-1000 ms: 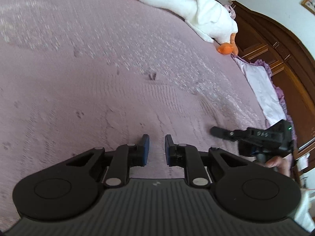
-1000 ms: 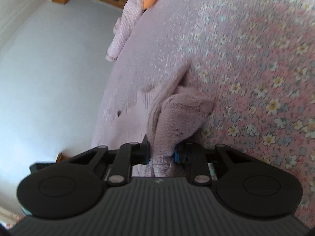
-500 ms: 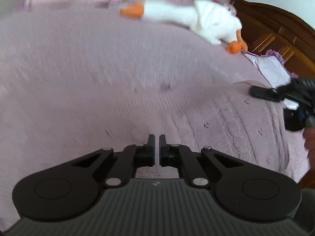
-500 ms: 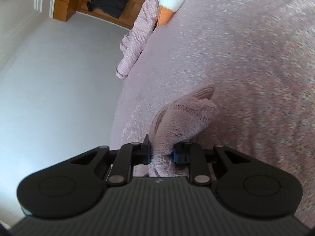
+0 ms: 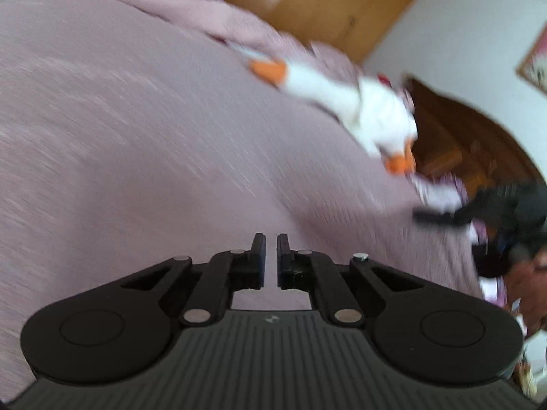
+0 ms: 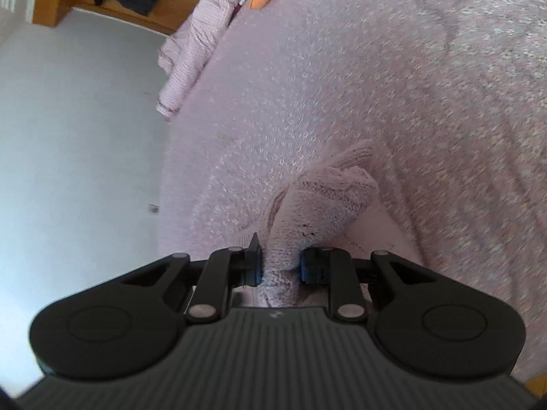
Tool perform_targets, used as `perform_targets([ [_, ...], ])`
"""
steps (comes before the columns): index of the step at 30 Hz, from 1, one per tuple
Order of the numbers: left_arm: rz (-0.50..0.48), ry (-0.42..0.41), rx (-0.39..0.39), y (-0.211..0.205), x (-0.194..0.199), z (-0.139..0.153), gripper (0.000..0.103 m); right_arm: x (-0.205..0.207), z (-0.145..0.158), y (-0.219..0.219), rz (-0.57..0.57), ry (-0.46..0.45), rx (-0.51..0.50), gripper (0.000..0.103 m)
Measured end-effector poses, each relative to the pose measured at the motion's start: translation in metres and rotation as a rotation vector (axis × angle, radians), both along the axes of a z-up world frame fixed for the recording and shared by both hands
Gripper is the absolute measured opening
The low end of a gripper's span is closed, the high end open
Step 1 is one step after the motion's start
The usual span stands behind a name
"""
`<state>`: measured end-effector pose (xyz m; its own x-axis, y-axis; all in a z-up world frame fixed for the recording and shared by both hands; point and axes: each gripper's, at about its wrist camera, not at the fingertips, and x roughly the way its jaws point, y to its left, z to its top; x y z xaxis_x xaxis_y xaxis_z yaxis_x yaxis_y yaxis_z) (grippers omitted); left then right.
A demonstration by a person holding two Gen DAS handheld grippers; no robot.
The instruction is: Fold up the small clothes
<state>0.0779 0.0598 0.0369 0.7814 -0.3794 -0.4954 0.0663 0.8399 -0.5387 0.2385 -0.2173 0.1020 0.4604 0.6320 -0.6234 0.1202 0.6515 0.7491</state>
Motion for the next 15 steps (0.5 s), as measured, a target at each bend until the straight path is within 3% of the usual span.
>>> perform_targets([
  [4,0.116,0.001,-0.052,0.084,-0.008,0.005,0.005,-0.002,0.011,0.048,-0.019,-0.021,-0.056,0.023],
  [7,0.208,0.034,-0.115,0.136,-0.004,-0.006,0.005,0.002,0.020,0.092,-0.016,-0.049,-0.115,0.023],
  [9,0.273,0.044,-0.171,0.163,-0.006,-0.025,0.005,0.008,0.014,0.134,0.049,-0.074,-0.208,0.023],
  [12,0.310,0.103,-0.225,0.173,-0.002,-0.052,0.005,0.022,-0.015,0.200,0.135,-0.071,-0.359,0.023],
  [15,0.277,0.154,-0.171,0.158,0.006,-0.055,0.005,0.026,-0.052,0.249,0.210,-0.066,-0.442,0.023],
])
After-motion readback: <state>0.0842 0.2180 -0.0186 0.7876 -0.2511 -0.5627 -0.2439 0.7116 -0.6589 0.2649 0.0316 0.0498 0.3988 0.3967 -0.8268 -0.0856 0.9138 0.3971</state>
